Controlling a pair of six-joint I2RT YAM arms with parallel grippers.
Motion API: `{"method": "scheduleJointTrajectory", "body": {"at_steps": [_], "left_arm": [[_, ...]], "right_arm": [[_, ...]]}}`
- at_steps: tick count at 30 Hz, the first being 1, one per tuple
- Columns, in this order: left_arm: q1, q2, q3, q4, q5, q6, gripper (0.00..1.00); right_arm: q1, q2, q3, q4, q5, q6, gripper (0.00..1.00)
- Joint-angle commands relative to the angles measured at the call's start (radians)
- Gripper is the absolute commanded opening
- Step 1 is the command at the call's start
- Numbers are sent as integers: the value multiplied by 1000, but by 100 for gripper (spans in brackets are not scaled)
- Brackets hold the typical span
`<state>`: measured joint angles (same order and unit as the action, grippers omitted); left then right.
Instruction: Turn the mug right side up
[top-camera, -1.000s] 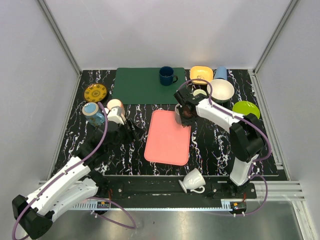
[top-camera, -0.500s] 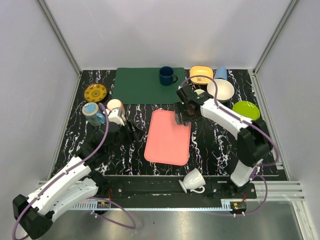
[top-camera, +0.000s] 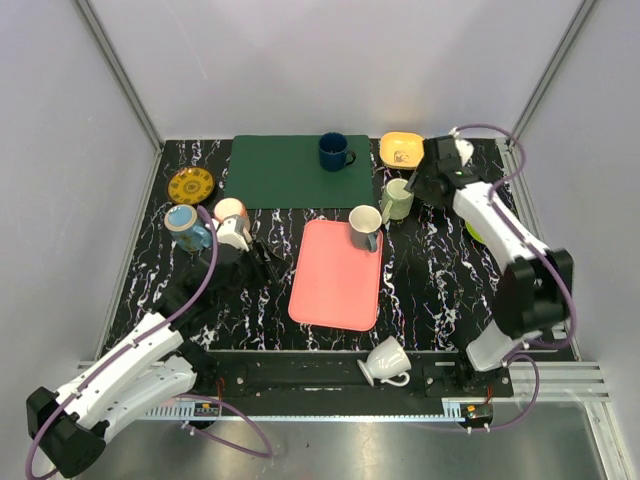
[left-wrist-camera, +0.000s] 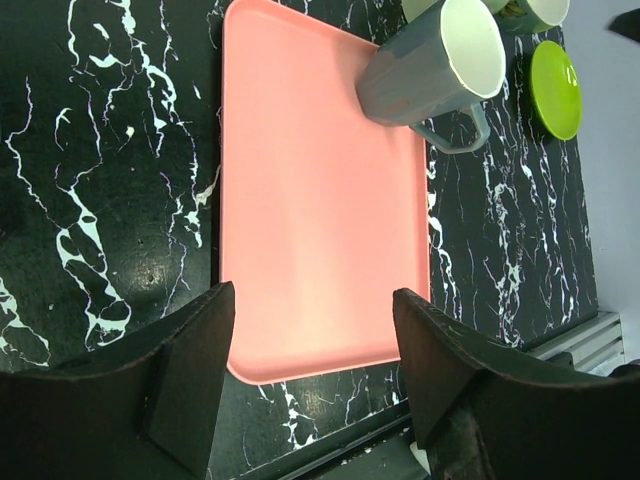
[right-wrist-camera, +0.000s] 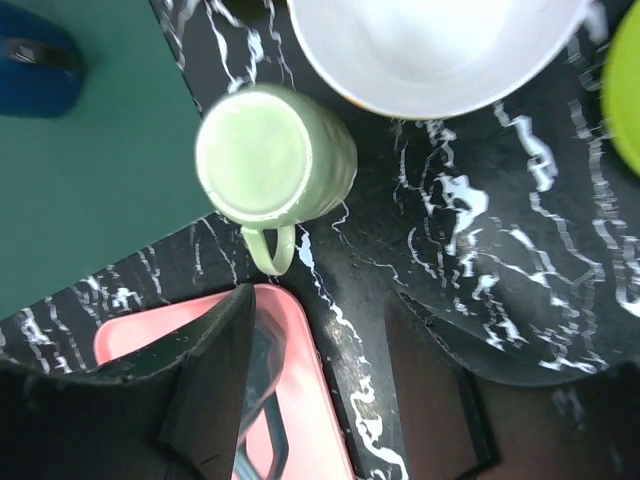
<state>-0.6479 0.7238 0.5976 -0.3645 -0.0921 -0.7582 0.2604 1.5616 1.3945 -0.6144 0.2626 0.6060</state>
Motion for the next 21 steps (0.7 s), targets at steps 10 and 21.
{"method": "scheduleJointTrajectory", "body": {"at_steps": [10,21], "left_arm": [[1,34,2,61,-32,-13,66],[1,57,-2,72,0,-18,66]], "right_arm": [[19,241,63,114,-82,74,69],[83,380,188,87,-51,60,68]]}}
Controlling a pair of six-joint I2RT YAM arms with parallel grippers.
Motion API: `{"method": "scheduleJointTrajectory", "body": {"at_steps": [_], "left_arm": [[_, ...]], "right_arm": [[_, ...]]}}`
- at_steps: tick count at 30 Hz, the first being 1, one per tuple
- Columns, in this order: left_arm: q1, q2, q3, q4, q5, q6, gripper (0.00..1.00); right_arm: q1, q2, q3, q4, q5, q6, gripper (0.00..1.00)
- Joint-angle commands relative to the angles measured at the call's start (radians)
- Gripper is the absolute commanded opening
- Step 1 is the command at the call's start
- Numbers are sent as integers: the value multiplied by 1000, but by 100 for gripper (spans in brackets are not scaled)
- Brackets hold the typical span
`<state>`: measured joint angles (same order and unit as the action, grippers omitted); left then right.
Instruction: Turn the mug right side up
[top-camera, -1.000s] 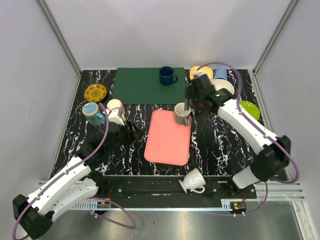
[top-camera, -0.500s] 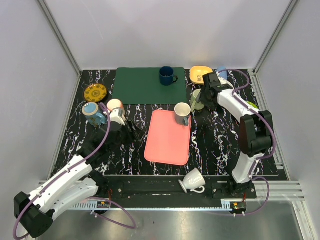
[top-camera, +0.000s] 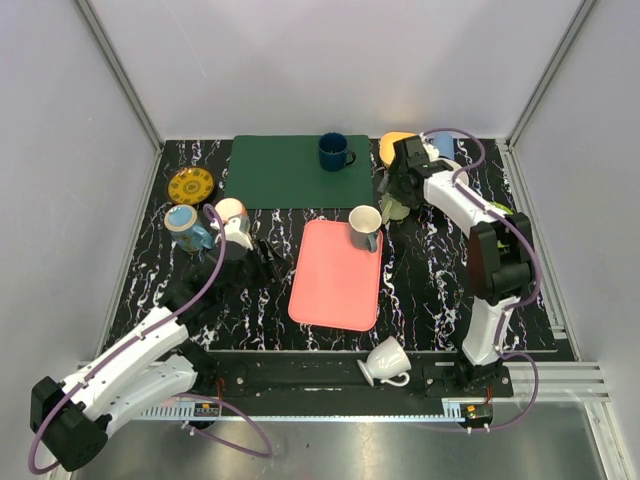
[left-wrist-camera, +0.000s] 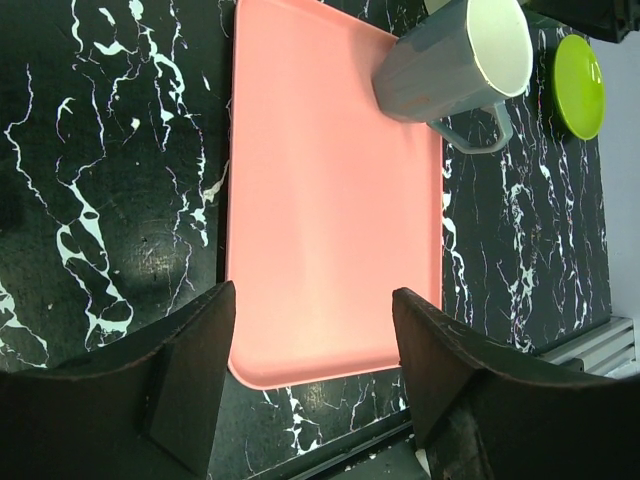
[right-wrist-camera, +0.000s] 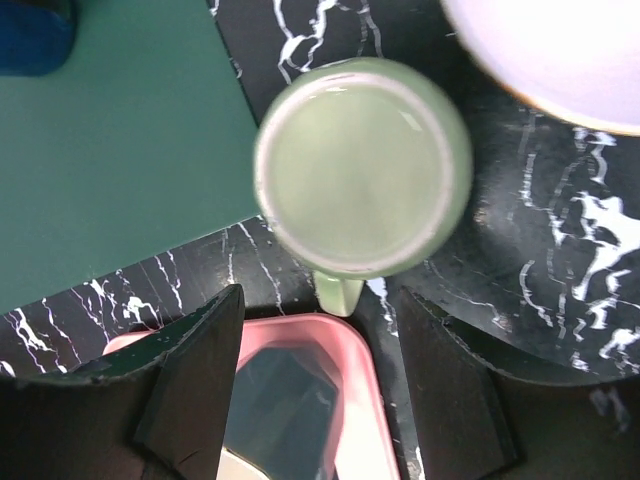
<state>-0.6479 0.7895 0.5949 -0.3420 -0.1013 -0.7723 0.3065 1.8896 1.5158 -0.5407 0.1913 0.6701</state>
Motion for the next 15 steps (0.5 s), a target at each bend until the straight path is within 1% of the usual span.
{"method": "scheduleJointTrajectory", "body": {"at_steps": [1,5,9,11,15], "left_arm": [[1,-12,-1,47,8,-4,66],[1,-16,-6,46,9,-2,66],[1,-10,-12,54,17,-4,66],[1,-4,-14,58,17,-4,66],[1,8,-14,64,28,-2,66]], "right_arm": [[39,63,76,1,22,-7,68],[43,115,119,-30,54,-23,65],[42,134,109,-42,112,-50,62],[40,132,92,-51,132,-67,61],[31,77,21,-45,168,-76,57]]}}
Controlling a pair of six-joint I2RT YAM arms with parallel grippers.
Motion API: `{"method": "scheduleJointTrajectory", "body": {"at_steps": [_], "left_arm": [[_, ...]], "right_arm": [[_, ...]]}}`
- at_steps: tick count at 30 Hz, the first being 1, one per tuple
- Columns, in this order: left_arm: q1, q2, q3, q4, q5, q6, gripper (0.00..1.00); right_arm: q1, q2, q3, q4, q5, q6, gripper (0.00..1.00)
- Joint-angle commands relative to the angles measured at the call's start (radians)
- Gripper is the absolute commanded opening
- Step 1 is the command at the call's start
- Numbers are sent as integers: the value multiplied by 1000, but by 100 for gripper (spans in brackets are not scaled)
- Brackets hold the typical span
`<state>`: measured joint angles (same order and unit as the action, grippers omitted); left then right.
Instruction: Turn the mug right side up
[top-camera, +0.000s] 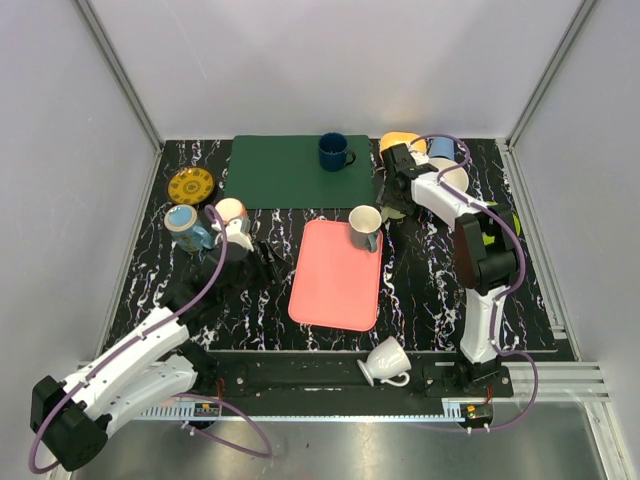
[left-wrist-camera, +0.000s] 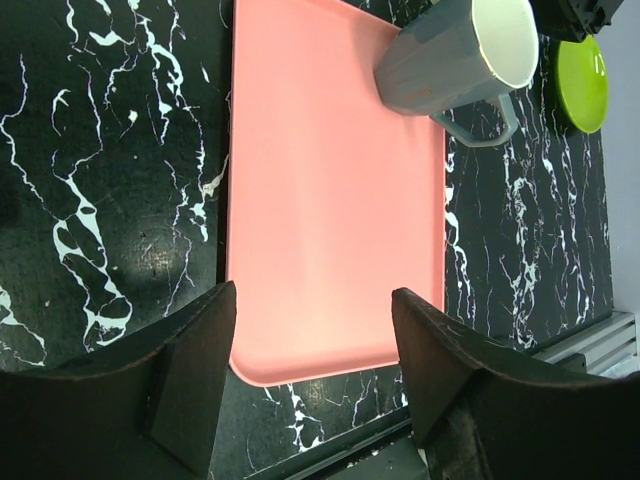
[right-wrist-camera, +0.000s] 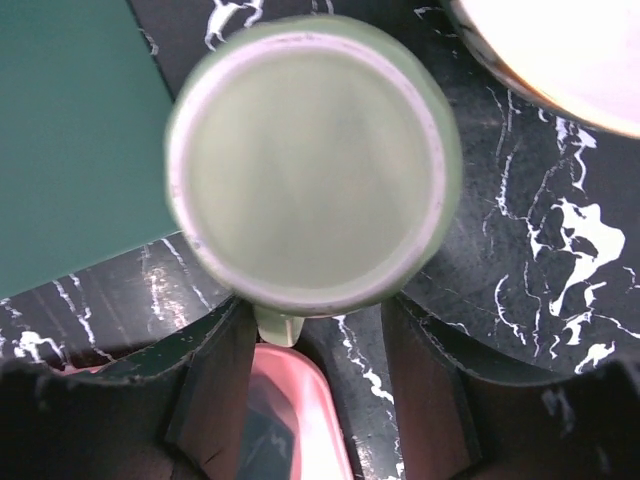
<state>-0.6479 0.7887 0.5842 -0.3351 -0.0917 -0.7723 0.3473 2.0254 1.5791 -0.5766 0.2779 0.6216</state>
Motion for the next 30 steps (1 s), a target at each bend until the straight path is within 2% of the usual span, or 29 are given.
{"method": "scheduleJointTrajectory", "body": {"at_steps": [1,4,11,19,30], "left_arm": [[1,10,-6,62,18,-2,66],[1,15,-15,82,26,-10,65],[1,37,-9,97,50,-22,65],[1,32,-21,99,50,-27,64],[1,52,-23,116,66,-28,64]], "right_arm": [[-11,-73,-57,7,81,-33,57],[-11,-103,-90,31,81,-51,56],[-11,-76,-18,4,78,-85,54],[-14,-16,48,-28,66,-129,40],[-19,27,55,-42,40,-132,45]]}}
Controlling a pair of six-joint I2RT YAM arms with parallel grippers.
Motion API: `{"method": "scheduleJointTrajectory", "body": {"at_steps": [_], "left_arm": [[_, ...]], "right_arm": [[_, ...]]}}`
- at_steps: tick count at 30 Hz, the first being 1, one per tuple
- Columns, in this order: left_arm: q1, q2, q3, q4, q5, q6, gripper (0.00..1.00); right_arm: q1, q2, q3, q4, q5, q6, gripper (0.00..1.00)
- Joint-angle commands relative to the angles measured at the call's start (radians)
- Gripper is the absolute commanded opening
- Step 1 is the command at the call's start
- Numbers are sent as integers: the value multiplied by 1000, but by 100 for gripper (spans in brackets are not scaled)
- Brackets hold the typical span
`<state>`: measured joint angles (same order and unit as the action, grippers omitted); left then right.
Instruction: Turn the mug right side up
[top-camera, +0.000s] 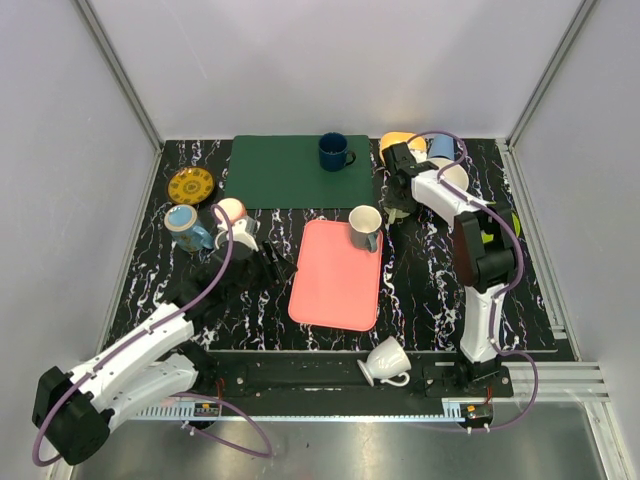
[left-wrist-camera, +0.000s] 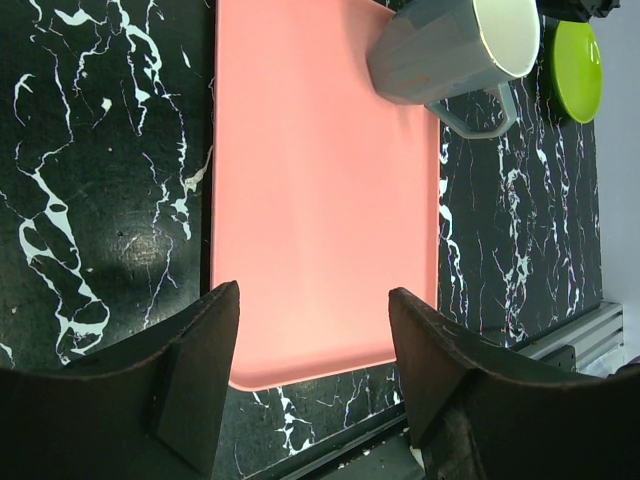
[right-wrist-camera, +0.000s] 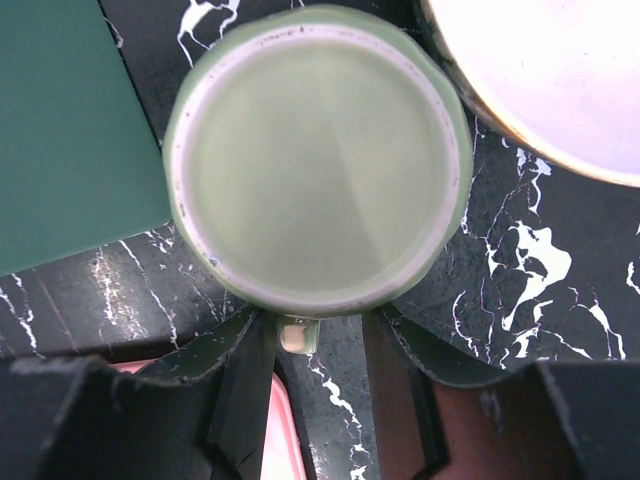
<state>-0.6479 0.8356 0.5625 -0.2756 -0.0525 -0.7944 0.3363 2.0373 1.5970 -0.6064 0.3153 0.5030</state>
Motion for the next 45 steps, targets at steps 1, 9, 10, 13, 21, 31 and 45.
{"method": "scheduleJointTrajectory", "body": {"at_steps": [1,9,10,13,21,31,45], "left_arm": [[1,5,-4,56,28,-6,64],[1,-3,-9,56,25,-6,63],[1,-4,-7,56,25,-6,63],[1,-3,-4,59,25,-5,61],[1,14,8,78,31,-8,58],[1,14,92,108,-7,26,62],[1,-50,-6,761,350,-195,99]], "right_arm": [[-8,18,40,-13,2,-15,45],[-8,14,35,-12,-2,-8,2],[-8,6,26,-10,-4,-9,0],[-8,-41,-2,-3,-1,-26,0],[-6,-230,-90,10,-41,-60,0],[-5,-667,-202,-44,-125,-11,0],[-8,-1183,-758,903,-829,500,0]]}}
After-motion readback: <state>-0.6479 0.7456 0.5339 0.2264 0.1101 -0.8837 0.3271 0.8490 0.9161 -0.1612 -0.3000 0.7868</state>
